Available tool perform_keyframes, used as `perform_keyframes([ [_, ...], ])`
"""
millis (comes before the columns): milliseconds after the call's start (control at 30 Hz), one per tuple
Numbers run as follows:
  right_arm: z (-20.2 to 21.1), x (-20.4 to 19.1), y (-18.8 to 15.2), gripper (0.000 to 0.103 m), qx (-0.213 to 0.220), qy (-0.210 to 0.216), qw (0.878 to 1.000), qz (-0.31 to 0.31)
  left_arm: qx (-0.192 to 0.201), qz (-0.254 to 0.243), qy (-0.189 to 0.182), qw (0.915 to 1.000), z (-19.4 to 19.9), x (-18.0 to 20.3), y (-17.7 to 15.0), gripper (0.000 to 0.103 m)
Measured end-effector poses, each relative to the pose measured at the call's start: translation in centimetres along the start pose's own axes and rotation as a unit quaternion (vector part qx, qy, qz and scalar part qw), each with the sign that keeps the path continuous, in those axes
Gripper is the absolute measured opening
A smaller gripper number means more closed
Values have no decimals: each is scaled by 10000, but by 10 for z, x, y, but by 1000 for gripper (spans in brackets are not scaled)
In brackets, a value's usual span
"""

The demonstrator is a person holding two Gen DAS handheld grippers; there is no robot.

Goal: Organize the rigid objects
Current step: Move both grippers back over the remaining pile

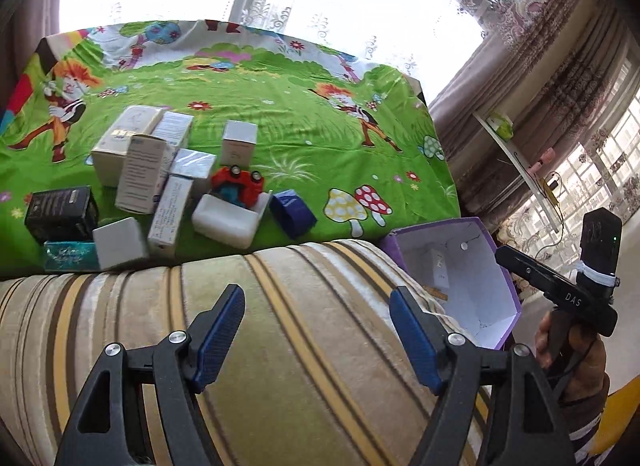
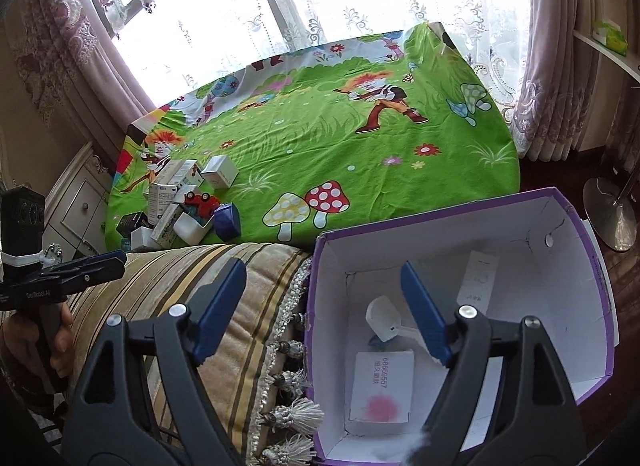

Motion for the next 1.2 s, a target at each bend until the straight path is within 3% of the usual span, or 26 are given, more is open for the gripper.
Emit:
perform_keyframes([
  [233,-18,-30,5,87,-336,77,9992,196,295,690,361,9965,30,-75,2,76],
  [600,-39,-81,13,87,-575,187,9955,734,563,1105,783,9892,50,-140,17,79],
  [1200,-91,-137,27,88,-1030,240,9854,1338,14,767,1584,9844,5,-185,65,92],
])
Point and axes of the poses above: each gripper's, at about its wrist camera, not at the fingertips, and z roughly against the way its jaws point, x to its right, y to its top, the point moved 7 cm from there along -z, roughly the way its jaws point, and after that the axes turned 7 degrees about z, right-handed, at the moved point
